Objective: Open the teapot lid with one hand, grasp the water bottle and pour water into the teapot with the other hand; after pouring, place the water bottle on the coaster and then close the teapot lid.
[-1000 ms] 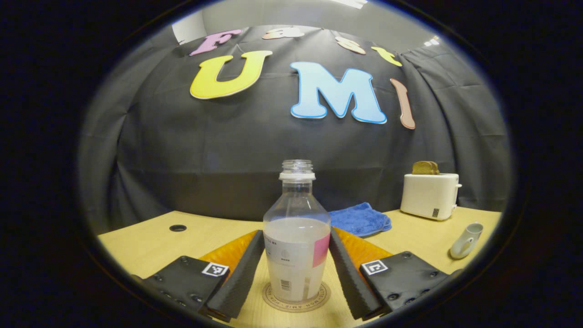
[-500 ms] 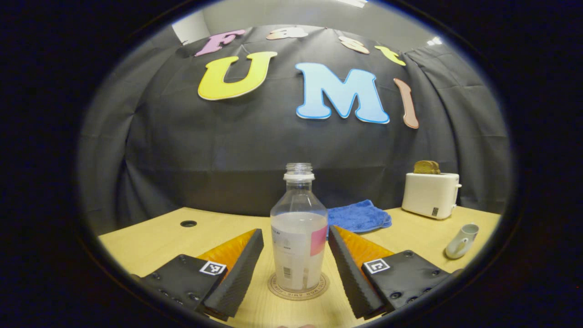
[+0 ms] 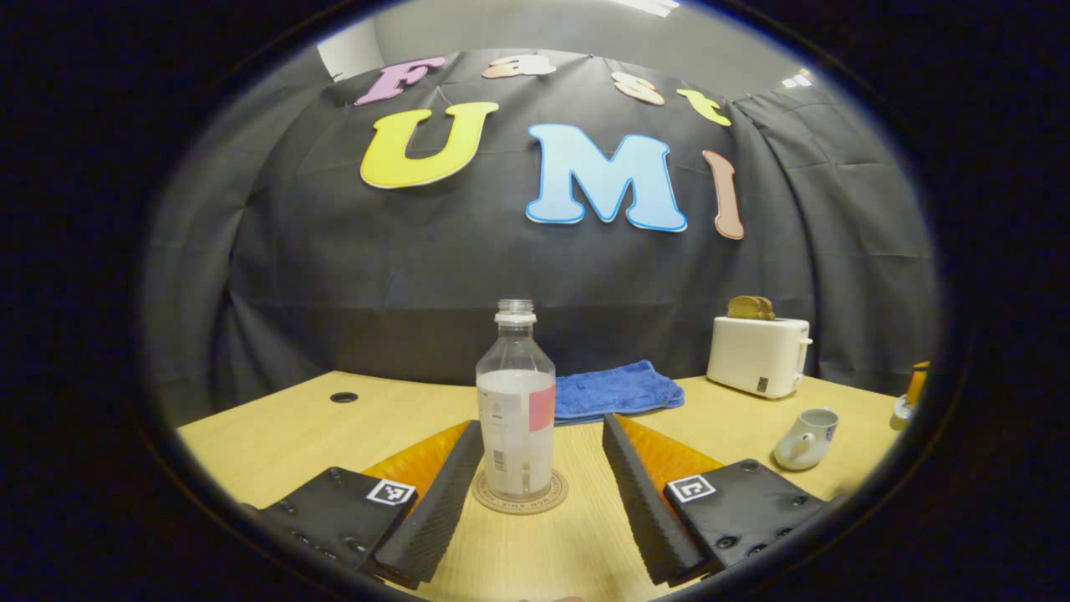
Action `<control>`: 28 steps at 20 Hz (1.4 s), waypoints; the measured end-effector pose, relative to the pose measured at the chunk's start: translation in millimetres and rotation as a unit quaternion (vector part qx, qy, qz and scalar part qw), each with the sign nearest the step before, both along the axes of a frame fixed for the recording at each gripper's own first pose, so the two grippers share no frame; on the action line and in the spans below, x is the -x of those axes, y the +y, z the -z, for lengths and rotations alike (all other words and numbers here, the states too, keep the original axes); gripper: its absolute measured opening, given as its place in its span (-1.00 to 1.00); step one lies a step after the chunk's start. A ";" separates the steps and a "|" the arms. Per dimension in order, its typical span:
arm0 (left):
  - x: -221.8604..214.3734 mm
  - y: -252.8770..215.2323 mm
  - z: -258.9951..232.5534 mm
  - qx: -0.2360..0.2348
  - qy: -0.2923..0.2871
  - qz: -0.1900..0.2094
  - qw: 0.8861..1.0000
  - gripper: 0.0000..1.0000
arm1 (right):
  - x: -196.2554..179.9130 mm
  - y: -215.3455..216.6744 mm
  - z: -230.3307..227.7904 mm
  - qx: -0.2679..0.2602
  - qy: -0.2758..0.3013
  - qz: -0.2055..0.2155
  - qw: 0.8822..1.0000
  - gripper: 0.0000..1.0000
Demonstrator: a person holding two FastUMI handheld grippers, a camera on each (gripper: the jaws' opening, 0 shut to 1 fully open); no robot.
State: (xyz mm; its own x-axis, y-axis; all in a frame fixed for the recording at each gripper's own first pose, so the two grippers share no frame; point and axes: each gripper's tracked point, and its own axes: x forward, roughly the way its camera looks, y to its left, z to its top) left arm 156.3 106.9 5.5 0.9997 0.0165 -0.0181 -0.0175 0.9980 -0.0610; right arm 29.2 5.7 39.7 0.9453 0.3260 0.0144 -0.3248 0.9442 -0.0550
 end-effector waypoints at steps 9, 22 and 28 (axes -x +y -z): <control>70.2 -6.5 -16.1 -0.004 -0.015 -0.008 1.000 0.99 | -72.4 -8.9 -8.2 0.027 -0.021 0.038 0.999 -0.81; 89.5 0.7 1.2 0.022 -0.005 -0.002 1.000 0.99 | -137.9 -2.2 27.2 0.039 0.014 0.062 0.997 -0.81; 90.2 1.9 4.3 0.013 -0.001 -0.009 1.000 0.97 | -140.7 -5.8 34.4 0.035 0.025 0.071 0.997 -0.75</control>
State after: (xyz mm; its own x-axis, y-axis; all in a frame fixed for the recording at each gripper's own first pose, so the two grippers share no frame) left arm 66.1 108.8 1.2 0.9993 0.0337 -0.0174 -0.0351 0.9957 -0.0861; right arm 169.9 -0.2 5.4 0.9807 0.1884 -0.0518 -0.1930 0.9751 -0.1087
